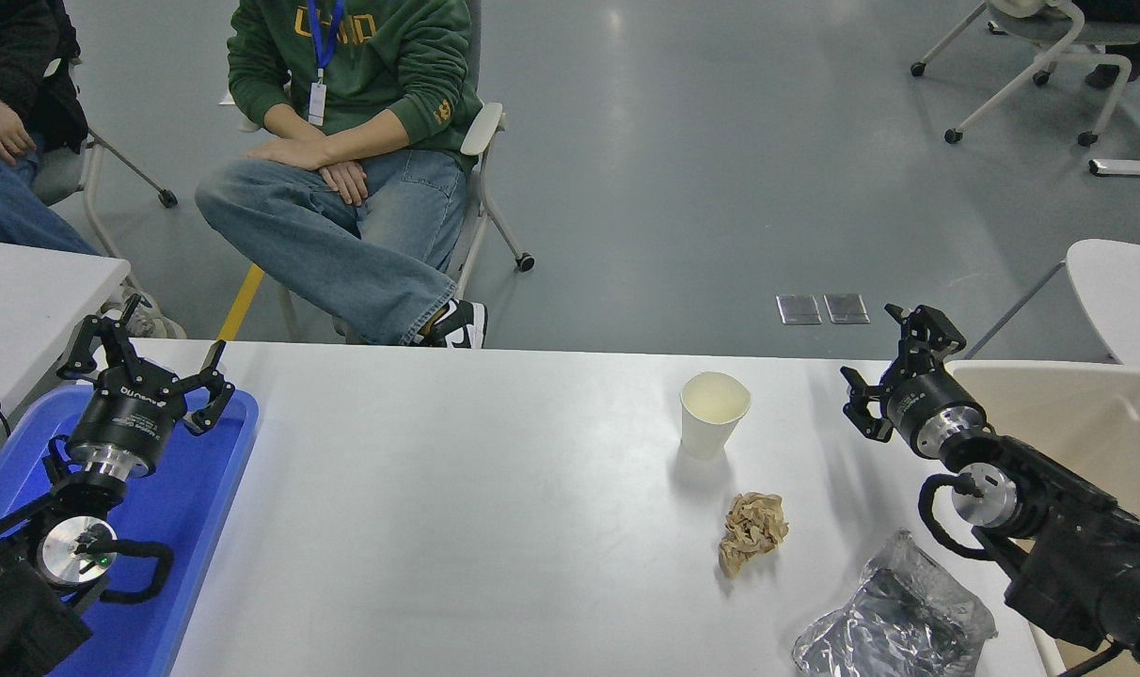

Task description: Clean the table surface

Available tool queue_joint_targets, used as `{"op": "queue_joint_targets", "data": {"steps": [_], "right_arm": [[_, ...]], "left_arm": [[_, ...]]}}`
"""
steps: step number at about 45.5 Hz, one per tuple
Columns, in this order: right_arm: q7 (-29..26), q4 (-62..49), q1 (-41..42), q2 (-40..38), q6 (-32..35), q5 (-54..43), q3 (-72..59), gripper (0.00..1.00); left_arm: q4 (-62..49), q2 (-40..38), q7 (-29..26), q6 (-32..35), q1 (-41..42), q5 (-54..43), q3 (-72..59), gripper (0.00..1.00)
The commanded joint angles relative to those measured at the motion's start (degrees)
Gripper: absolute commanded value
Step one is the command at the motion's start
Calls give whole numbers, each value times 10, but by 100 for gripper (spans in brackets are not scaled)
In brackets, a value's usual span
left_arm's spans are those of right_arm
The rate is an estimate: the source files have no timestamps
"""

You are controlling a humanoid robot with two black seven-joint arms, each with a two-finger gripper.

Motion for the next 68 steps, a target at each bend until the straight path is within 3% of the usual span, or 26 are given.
{"op": "queue_joint_targets", "data": {"steps": [1, 11, 21, 26, 38, 47, 68], "right_arm": [[-1, 88, 26, -78, -2, -57, -102, 98], [-1, 175, 47, -137, -3, -196, -169, 98], [-9, 237, 78, -143, -8, -381, -224, 98], [-39, 249, 117, -137, -9, -429, -270, 98], [-137, 251, 238, -85, -2, -416, -394, 98], [-247, 241, 299, -34, 12, -318, -431, 97], [-302, 162, 315, 38, 28, -250, -458, 97]], "left_arm": [[0, 0, 0, 0, 0, 0, 0, 100], [0, 0, 0, 0, 0, 0, 0, 100], [0, -1, 0, 0, 0, 0, 0, 100], [0, -1, 0, 0, 0, 0, 0, 100], [0, 0, 1, 0, 0, 0, 0, 100], [0, -1, 1, 0, 0, 0, -1, 100], [0, -1, 1, 0, 0, 0, -1, 100]]}}
